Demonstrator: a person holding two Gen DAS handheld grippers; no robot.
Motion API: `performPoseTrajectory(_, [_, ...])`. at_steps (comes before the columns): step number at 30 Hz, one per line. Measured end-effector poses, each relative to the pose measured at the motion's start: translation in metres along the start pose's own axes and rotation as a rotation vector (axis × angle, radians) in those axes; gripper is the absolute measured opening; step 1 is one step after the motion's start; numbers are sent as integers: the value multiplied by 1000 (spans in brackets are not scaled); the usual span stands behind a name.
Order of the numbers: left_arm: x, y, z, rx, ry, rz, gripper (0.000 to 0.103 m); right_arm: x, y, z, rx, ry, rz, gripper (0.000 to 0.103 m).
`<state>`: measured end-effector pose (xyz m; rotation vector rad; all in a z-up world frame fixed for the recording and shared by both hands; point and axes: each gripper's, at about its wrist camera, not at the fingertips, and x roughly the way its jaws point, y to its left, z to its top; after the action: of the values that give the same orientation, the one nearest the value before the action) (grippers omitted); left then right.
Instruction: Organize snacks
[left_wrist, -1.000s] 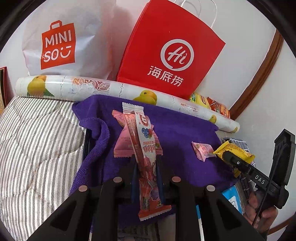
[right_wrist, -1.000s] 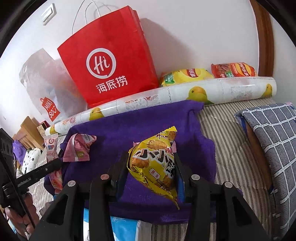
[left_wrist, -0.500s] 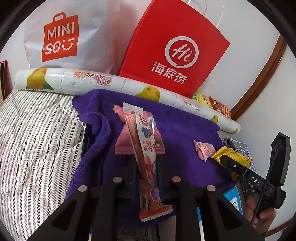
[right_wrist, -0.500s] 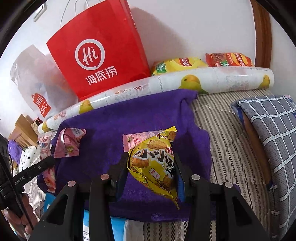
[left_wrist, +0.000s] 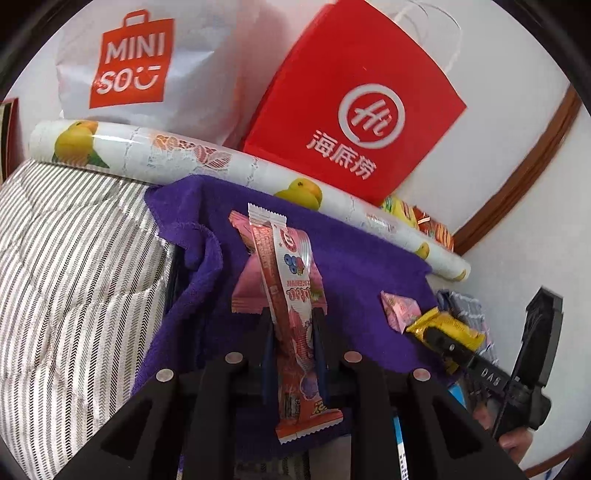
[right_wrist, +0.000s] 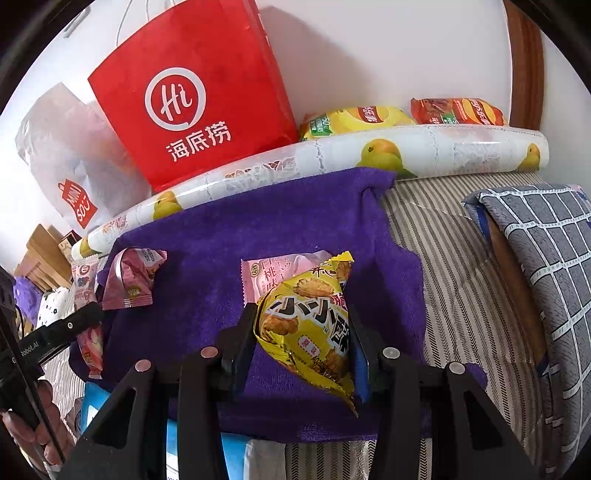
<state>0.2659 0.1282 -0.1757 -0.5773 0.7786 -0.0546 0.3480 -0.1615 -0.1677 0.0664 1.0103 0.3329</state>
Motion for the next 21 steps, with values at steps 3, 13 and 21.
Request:
performPoseTrajectory(3, [-1, 7, 2, -36, -24, 9, 19, 2, -1, 0, 4, 7, -5, 45])
performPoseTrajectory(13, [10, -1, -1, -2, 30, 28, 19, 7, -3, 0, 4, 32, -29, 45])
performPoseTrajectory(21, [17, -10, -4, 41, 63, 48, 19, 5, 3, -1, -22, 37, -26, 45])
